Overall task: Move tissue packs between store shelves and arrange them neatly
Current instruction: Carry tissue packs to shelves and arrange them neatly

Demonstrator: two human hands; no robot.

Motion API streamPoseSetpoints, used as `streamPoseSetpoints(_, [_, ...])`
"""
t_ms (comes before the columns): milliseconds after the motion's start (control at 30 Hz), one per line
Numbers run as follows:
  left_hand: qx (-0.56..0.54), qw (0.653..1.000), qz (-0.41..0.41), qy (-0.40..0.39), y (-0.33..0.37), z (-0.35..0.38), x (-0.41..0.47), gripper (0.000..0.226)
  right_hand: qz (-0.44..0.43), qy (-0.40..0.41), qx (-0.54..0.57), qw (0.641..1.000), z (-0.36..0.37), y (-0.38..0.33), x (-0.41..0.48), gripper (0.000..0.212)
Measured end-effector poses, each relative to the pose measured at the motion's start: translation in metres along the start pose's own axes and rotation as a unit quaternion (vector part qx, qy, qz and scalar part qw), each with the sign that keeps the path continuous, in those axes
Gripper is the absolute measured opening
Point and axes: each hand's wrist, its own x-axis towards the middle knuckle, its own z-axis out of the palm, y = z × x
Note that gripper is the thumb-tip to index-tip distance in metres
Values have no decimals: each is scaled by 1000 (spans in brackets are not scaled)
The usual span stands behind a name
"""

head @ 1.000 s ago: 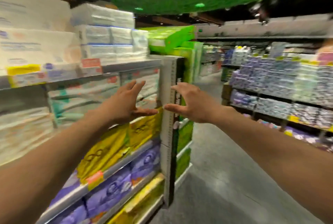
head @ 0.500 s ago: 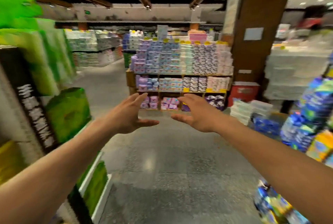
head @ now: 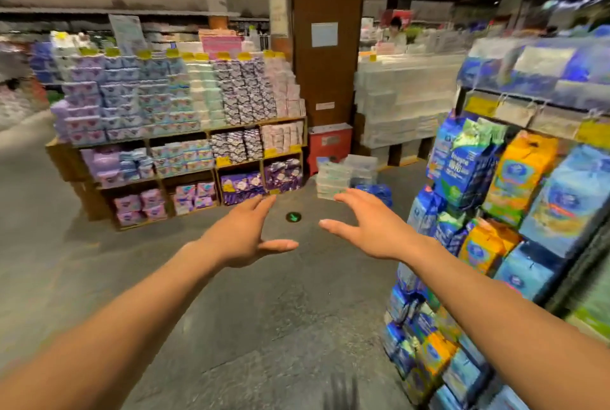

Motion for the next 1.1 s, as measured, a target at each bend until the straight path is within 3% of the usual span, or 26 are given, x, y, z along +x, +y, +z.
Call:
streamPoseSetpoints(100, [-14, 999, -9, -32, -3, 2, 81, 121, 17, -31, 5, 999, -15, 43, 61, 91])
streamPoseSetpoints(233, [-32, 998, -5, -46, -17, 8, 178, 122, 39, -39, 7, 998, -27, 89, 146, 110])
streamPoseSetpoints(367, [-41, 997, 0, -64, -46, 25, 268, 122, 52, -49, 4, 997, -15, 129, 228, 115])
streamPoseSetpoints(600, [-43, 995, 45, -79, -118, 47, 456, 116, 72, -34, -11, 997, 17, 190, 404, 92])
streamPoseSetpoints(667, [-36, 993, 63, -93, -136, 44, 514, 117, 99, -26, 4, 995, 19, 206, 449, 96])
streamPoseSetpoints(800, [-14, 989, 95, -114, -160, 43, 627, 120, 148, -7, 19, 989, 23, 247, 530, 130])
streamPoseSetpoints(933, [-17, 982, 134, -131, -166, 61, 736, 122, 208, 34, 30, 977, 31, 300, 601, 132])
streamPoseSetpoints(967, [-16, 981, 143, -132, -165, 68, 763, 120, 213, 30, 35, 976, 33, 316, 619, 128])
streamPoseSetpoints(1100, [-29, 976, 165, -142, -154, 101, 871, 113, 236, 4, 66, 969, 32, 386, 689, 75])
